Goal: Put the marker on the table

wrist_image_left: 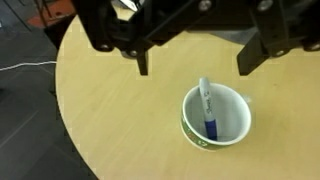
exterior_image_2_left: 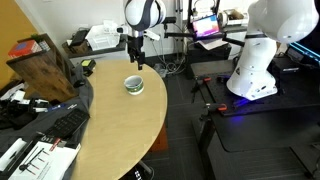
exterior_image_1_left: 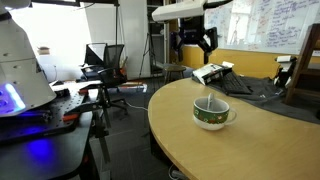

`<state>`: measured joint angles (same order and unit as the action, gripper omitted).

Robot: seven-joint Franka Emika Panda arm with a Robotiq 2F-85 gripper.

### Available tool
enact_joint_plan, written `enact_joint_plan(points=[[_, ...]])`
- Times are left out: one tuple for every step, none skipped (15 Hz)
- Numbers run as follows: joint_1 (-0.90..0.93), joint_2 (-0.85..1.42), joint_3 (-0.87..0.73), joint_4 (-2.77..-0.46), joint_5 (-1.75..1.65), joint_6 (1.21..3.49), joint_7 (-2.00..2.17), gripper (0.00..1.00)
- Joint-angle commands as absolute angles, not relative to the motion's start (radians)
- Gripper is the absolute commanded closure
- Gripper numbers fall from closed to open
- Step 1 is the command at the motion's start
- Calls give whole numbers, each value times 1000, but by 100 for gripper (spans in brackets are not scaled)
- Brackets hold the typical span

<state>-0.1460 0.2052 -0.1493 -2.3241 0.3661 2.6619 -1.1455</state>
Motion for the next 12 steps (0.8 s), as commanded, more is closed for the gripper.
enact_joint_plan(points=[[-192,202,-104,-2325,345,2663,-1129,0],[-193,202,-105,-2325,345,2663,-1129,0],[-202,218,-96,-2319,348,2690,-1165,0],[-219,233,-76,-2309,359,2701,-1227,0],[-231,243,-64,-2302,355,2705,-1260,0],[-255,263,-40,-2292,389,2725,-1327,0],[-275,280,-23,-2281,400,2731,-1369,0],[-308,301,10,-2267,436,2747,-1454,0],[-336,325,38,-2251,460,2759,-1512,0],[-370,353,71,-2228,496,2761,-1579,0],[-405,381,104,-2201,536,2752,-1635,0],[-434,417,130,-2169,569,2740,-1679,0]])
